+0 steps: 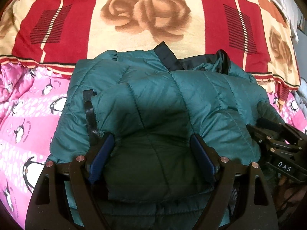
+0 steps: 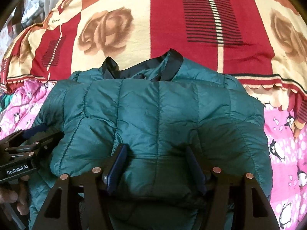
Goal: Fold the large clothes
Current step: 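Press both open grippers on the folded jacket body to flatten it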
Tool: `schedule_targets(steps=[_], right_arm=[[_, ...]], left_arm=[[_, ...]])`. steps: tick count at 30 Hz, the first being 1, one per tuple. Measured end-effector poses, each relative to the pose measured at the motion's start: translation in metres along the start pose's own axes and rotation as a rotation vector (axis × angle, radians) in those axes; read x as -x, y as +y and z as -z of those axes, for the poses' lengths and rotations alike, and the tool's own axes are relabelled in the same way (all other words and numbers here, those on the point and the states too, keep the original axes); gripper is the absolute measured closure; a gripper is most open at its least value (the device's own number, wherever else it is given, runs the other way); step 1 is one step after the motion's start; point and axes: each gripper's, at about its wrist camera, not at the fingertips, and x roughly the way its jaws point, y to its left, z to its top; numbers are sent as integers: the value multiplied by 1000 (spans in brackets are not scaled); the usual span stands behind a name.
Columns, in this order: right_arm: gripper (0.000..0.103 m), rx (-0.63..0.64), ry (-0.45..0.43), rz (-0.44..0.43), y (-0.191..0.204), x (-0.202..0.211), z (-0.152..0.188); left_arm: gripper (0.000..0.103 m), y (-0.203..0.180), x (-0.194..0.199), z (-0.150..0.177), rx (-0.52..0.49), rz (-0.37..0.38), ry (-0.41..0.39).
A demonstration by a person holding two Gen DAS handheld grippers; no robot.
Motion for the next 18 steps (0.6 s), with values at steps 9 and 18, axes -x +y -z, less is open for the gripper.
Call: schedule_targets(steps=[9, 18], right_arm=[[40, -3, -1, -5, -1, -1, 0], [39, 3, -6, 7, -1, 0, -1]], left_arm=[[20, 0, 0, 0, -2, -4, -7], [19, 0, 0, 1, -1, -4, -7]])
